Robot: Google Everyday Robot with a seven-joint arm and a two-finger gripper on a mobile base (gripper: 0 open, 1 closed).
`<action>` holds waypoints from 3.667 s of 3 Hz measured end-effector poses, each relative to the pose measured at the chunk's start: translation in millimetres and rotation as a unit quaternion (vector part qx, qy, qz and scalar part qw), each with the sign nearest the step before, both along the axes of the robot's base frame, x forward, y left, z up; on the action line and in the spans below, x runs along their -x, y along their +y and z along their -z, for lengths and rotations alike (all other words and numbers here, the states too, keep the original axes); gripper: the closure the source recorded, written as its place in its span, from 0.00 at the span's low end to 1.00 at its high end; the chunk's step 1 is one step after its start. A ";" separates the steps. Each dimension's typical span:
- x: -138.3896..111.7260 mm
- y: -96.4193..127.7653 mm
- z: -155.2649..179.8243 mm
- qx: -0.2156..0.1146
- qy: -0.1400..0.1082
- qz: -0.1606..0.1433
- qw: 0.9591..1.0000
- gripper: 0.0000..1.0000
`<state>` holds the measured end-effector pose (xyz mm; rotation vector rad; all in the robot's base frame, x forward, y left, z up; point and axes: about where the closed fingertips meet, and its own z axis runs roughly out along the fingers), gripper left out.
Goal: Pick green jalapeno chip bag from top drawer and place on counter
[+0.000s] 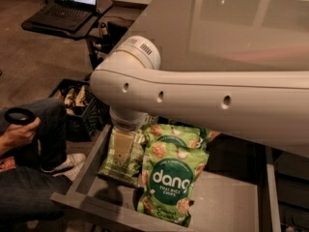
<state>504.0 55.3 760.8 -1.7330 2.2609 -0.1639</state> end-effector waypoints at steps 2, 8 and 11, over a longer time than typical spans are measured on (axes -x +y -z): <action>-15.5 -1.1 30.0 0.012 0.022 0.031 0.999 0.00; -32.8 22.0 101.3 0.039 0.111 0.022 0.993 0.08; -31.7 23.6 109.7 0.039 0.121 0.018 0.992 0.73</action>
Offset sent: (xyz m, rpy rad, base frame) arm 0.0250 -0.0022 -0.0499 -0.0326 0.0837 -0.1037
